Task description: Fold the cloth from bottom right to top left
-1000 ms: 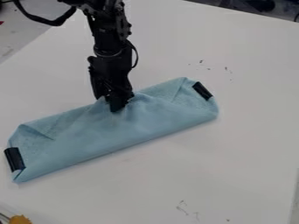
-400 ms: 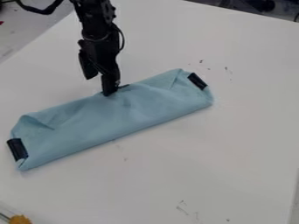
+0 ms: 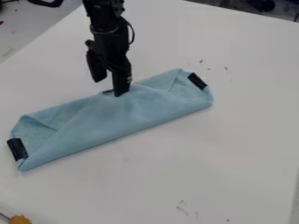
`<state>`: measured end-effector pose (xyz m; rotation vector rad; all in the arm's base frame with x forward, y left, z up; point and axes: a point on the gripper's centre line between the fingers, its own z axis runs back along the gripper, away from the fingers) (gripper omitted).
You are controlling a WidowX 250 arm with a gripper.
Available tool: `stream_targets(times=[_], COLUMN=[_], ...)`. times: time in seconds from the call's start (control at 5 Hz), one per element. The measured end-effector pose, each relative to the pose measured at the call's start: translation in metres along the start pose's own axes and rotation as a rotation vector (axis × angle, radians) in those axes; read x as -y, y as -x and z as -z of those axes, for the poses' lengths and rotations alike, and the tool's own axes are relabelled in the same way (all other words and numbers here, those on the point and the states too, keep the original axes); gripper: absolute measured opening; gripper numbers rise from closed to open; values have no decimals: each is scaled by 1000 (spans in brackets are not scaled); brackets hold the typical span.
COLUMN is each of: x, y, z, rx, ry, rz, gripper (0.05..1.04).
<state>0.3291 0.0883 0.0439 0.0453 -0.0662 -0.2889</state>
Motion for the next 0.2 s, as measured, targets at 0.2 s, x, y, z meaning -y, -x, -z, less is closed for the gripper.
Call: stream_targets(times=[0.2], x=[12], y=[1], z=[-22], rx=[34], ry=[-13], rz=[-26], gripper=[1001])
